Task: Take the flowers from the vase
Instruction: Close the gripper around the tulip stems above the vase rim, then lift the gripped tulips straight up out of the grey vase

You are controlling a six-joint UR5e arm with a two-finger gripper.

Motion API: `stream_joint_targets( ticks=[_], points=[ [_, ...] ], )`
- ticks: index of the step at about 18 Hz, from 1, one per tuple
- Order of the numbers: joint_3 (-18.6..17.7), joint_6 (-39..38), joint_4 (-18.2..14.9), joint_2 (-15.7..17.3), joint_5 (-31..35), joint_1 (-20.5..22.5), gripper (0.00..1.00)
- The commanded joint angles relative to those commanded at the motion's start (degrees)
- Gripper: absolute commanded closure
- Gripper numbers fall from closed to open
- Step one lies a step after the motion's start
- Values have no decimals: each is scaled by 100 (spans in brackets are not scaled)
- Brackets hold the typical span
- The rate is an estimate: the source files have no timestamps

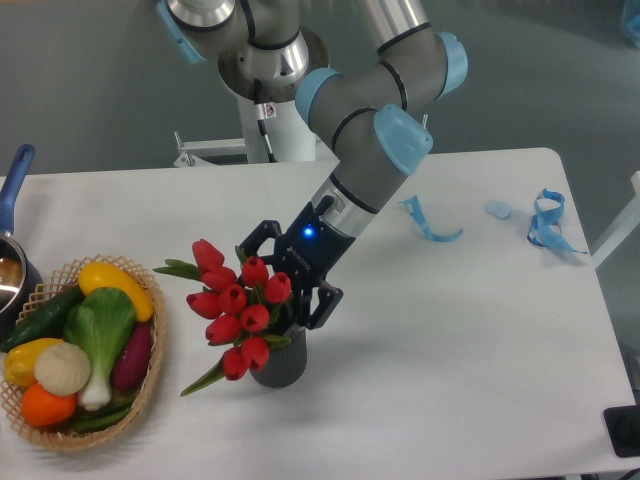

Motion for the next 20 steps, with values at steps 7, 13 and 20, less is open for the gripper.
stream_joint_targets(
  ticks=[7, 13, 20],
  points=[
    [9, -61, 0, 26, -53, 70, 64],
    [193, -579, -9, 193, -334, 219, 64],
    [439, -1353, -9, 650, -493, 299, 63]
  ],
)
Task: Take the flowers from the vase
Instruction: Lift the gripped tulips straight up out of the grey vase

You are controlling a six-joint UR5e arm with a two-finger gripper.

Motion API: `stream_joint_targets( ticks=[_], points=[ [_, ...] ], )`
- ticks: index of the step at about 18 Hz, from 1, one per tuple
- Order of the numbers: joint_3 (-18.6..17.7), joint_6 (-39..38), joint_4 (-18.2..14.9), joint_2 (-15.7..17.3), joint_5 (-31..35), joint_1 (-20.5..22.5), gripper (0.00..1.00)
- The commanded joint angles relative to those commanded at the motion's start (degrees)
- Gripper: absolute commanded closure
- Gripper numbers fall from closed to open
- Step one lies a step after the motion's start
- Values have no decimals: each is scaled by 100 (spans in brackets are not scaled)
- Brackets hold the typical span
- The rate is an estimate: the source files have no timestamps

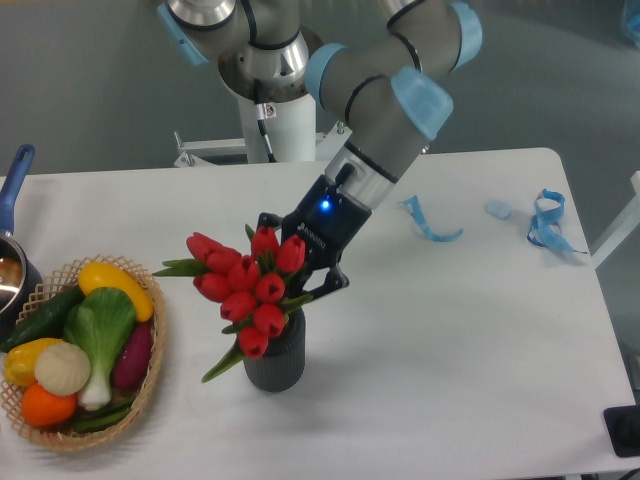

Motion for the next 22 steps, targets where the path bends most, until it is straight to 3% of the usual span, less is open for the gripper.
stream_joint_targets(
  ticks=[6, 17, 20, 22],
  points=[
    [325, -755, -35, 291, -35, 44, 63],
    [466, -1635, -62, 950, -167, 114, 64],
    [554, -1706, -53, 950, -158, 385, 64],
    [563, -1592, 0, 889, -141, 824, 64]
  ],
)
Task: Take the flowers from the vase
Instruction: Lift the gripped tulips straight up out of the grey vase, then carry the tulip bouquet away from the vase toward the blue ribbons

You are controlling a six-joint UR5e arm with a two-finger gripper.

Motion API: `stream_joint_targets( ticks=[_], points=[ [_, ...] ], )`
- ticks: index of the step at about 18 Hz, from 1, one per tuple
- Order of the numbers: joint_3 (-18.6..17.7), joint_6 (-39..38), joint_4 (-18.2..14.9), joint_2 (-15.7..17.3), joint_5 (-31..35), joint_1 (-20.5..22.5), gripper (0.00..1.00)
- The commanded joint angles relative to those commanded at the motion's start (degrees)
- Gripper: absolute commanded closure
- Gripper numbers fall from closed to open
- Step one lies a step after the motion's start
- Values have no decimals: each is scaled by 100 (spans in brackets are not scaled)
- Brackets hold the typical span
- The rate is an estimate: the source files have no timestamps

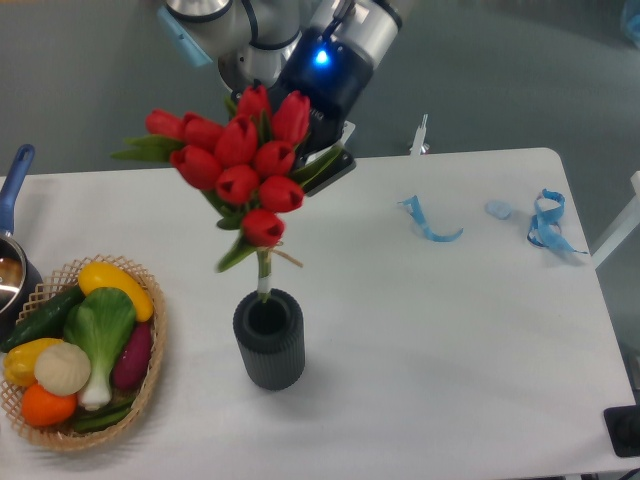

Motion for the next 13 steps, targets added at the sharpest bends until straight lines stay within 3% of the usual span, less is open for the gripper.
stream_joint_targets(
  ticks=[2, 5, 8, 13],
  points=[
    [52, 271, 0, -210, -9, 475, 63],
    [158, 781, 9, -650, -35, 836, 63],
    [167, 1466, 18, -808, -35, 1258, 63],
    [141, 1855, 0, -897, -9, 1374, 63]
  ],
)
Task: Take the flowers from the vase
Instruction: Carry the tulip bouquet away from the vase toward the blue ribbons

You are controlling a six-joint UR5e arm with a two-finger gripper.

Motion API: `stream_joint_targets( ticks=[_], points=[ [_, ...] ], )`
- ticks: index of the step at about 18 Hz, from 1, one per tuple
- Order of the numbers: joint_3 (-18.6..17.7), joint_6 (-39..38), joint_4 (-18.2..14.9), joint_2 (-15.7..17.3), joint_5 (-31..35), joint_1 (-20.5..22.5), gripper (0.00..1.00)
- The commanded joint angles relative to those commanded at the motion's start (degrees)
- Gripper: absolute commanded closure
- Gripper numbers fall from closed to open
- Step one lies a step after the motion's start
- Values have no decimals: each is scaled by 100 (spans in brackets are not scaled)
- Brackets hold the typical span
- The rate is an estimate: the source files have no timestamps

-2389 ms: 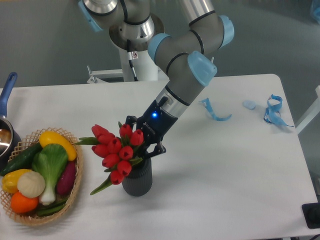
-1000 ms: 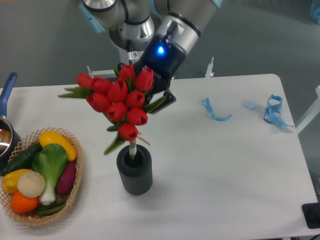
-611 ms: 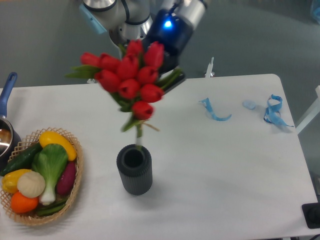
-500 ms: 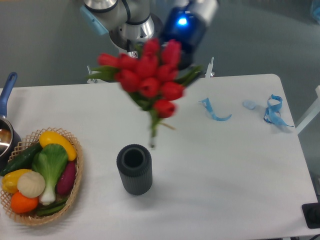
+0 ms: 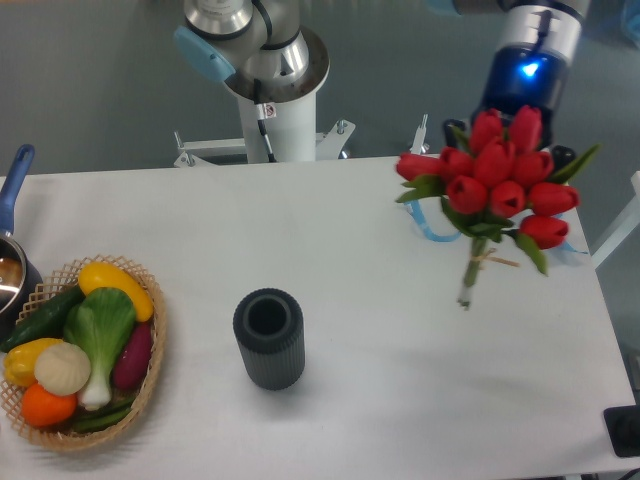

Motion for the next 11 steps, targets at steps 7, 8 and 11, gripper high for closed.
stream_joint_targets(
  ticks=[7, 8, 11],
  points=[
    [-17, 0, -18, 0, 61, -18, 63],
    [-26, 0, -18, -17, 70, -44, 63],
    [9, 0, -18, -88, 79, -44, 63]
  ],
)
